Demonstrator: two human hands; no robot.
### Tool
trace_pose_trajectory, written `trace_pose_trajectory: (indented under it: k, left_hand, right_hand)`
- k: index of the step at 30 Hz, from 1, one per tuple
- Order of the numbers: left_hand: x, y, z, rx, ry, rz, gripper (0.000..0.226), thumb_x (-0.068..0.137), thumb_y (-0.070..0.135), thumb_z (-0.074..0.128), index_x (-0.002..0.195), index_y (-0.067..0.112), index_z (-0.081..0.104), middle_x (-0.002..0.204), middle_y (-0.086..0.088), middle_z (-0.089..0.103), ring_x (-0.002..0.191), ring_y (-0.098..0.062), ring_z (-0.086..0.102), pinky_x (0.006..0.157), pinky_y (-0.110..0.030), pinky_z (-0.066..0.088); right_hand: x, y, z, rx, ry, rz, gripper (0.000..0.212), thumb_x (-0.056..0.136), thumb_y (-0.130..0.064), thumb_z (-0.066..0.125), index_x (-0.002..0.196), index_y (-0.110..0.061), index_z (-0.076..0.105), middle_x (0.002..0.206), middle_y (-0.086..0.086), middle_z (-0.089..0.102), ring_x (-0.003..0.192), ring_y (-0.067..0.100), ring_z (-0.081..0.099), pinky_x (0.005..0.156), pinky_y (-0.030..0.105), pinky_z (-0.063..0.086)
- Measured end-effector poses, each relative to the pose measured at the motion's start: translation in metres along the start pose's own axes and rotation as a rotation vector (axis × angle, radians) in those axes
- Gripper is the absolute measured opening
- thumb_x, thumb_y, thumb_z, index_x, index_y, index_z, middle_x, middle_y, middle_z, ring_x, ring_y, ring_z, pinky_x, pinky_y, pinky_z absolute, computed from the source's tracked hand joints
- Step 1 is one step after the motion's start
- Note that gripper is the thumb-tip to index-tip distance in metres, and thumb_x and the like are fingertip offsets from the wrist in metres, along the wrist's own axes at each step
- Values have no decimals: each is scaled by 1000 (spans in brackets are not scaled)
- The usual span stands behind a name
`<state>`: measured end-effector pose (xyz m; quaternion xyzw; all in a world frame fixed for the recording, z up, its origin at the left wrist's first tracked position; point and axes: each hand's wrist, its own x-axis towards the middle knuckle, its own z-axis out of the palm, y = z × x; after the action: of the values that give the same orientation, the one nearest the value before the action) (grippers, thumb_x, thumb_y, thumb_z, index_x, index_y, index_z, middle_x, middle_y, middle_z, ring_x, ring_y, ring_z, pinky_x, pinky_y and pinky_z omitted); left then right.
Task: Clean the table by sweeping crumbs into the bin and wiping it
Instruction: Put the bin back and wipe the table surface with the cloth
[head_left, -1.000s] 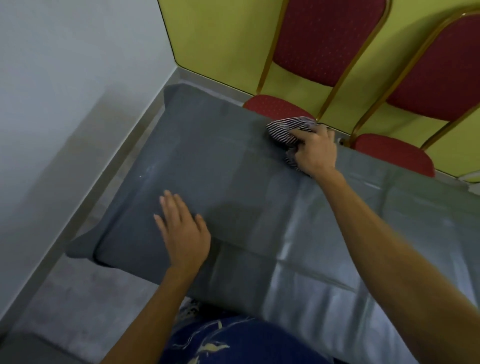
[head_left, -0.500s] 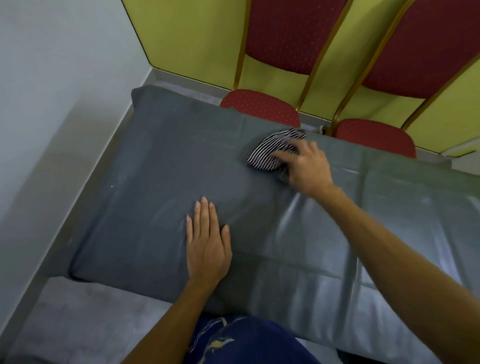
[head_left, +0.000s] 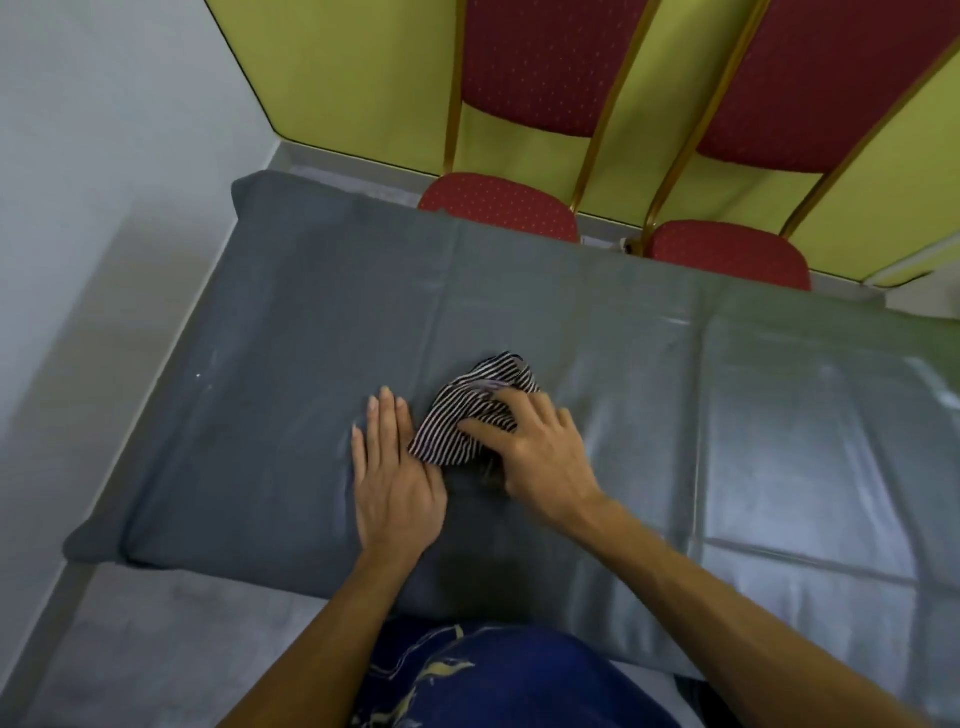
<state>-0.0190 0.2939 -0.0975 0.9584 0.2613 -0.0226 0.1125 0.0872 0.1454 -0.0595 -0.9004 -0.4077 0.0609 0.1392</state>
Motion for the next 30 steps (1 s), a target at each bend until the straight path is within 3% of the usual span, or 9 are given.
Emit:
trace_pose_trajectory:
  k: [3, 6, 10, 13, 17, 19, 22, 27, 30]
  left_hand:
    - [0, 1, 0, 8, 24, -8, 61, 103, 33, 25, 154, 1, 17, 164, -13, 10, 153, -25, 5, 123, -47, 11]
    - [-2, -2, 3, 4, 24, 6, 61, 104, 35, 24, 154, 1, 16, 164, -13, 10, 153, -25, 5, 123, -47, 10]
    - [-3, -3, 4, -11, 38, 6, 61, 104, 35, 23, 154, 1, 17, 164, -13, 11, 153, -26, 7, 123, -48, 12]
    - [-2, -3, 3, -27, 60, 19, 61, 104, 34, 23, 154, 0, 19, 164, -14, 13, 152, -26, 8, 123, -48, 12]
    - [-2, -1, 4, -39, 71, 12, 61, 103, 34, 24, 153, 0, 21, 164, -14, 13, 152, -27, 9, 122, -49, 13]
    - [-2, -1, 4, -47, 78, 17, 60, 103, 33, 26, 153, 0, 23, 163, -15, 15, 152, -27, 10, 122, -49, 14]
    - [-1, -4, 6, -55, 79, 22, 61, 103, 34, 27, 152, -1, 23, 163, -15, 16, 152, -27, 11, 122, -49, 13]
    - [0, -9, 12, -49, 47, 43, 64, 102, 37, 21, 153, -1, 20, 163, -15, 13, 152, -29, 9, 123, -50, 9]
    - [0, -4, 8, -98, 0, -1, 64, 102, 35, 24, 154, 0, 15, 164, -15, 6, 153, -28, 2, 123, -51, 6]
  right_hand:
    - [25, 58, -14, -56, 24, 99, 57, 72, -27, 76, 125, -41, 62, 138, 9, 51, 108, 38, 50, 80, 46, 51]
    - [55, 130, -40, -172, 59, 358, 57, 77, -34, 76, 131, -40, 59, 139, 13, 48, 116, 43, 45, 89, 52, 49]
    - [75, 167, -67, -102, 111, 701, 55, 88, -19, 55, 139, -39, 52, 137, 17, 43, 124, 42, 37, 100, 56, 40]
    - [65, 129, -71, -41, 165, 649, 52, 87, -25, 50, 138, -37, 54, 135, 18, 46, 121, 43, 39, 100, 53, 41]
    - [5, 40, -34, 32, 156, 379, 59, 76, -42, 32, 124, -35, 67, 125, 14, 55, 107, 42, 48, 90, 48, 48]
    - [-32, 10, -12, 17, 46, 251, 47, 77, -32, 49, 120, -41, 67, 127, 8, 56, 105, 37, 51, 82, 45, 51]
    - [-45, 31, -12, -39, 30, 170, 56, 69, -19, 74, 119, -45, 66, 130, 4, 55, 102, 34, 52, 78, 43, 51]
    - [-22, 114, -44, -133, 84, 483, 51, 82, -24, 65, 130, -41, 60, 133, 13, 50, 113, 43, 44, 90, 53, 48]
    - [-16, 115, -56, -45, 131, 668, 51, 83, -29, 67, 132, -38, 59, 132, 17, 48, 119, 42, 41, 95, 51, 45]
